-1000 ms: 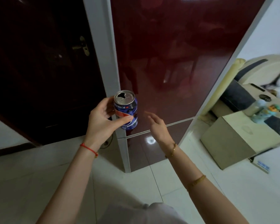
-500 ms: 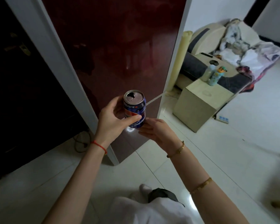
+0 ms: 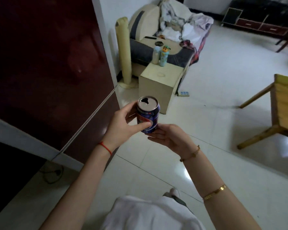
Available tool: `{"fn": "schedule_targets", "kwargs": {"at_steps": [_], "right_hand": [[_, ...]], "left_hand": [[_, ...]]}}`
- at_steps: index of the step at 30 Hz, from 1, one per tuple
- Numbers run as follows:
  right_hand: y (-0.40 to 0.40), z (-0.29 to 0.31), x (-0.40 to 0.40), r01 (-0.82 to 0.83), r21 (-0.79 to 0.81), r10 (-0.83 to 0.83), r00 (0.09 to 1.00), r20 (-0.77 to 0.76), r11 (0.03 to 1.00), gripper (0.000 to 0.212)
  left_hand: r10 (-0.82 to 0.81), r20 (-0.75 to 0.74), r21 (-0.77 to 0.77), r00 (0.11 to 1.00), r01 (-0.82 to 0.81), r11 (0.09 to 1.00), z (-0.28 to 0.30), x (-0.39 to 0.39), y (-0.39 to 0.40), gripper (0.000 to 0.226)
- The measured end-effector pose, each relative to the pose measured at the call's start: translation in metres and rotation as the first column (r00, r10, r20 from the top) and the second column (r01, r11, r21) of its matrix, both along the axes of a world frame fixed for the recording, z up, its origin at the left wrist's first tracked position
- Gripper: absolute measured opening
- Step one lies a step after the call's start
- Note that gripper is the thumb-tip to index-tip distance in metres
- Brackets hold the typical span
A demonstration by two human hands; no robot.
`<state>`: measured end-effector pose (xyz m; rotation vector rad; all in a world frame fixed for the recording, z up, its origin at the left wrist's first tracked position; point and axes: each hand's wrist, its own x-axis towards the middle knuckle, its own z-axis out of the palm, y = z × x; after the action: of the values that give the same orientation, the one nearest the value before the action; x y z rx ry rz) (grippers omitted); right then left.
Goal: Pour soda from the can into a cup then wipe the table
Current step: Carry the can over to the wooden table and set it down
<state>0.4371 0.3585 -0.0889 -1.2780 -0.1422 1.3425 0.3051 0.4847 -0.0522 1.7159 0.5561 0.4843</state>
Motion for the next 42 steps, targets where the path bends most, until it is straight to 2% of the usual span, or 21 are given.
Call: {"fn": "schedule_targets", "kwargs": {"at_steps": [10, 21, 33, 42], "right_hand": [[-0.160, -0.006, 0.111, 0.251, -0.007, -0.251, 0.968, 0.012, 0.968, 0.036], [-0.322, -0.016, 0.219, 0.485, -0.060, -0.485, 0.874, 0.023, 0.872, 0.034], [-0.418, -0.034, 0.322, 0.692, -0.110, -0.695, 0.719, 0.012, 0.713, 0.030], [-0.485, -0.028, 0.449, 0.795, -0.139, -0.801, 0.598, 0.017, 0.591, 0.031]], "left_hand": [[-0.308, -0.009, -0.086, 0.951, 0.306, 0.948, -0.002, 0.143, -0.120, 0.070], [-0.508, 0.009, -0.106, 0.861, 0.506, 0.856, -0.018, 0.292, -0.260, 0.066], [-0.701, -0.033, -0.038, 0.712, 0.700, 0.713, -0.027, 0.441, -0.353, 0.064], [-0.796, -0.007, -0.007, 0.605, 0.796, 0.605, -0.028, 0.591, -0.422, 0.065]]}}
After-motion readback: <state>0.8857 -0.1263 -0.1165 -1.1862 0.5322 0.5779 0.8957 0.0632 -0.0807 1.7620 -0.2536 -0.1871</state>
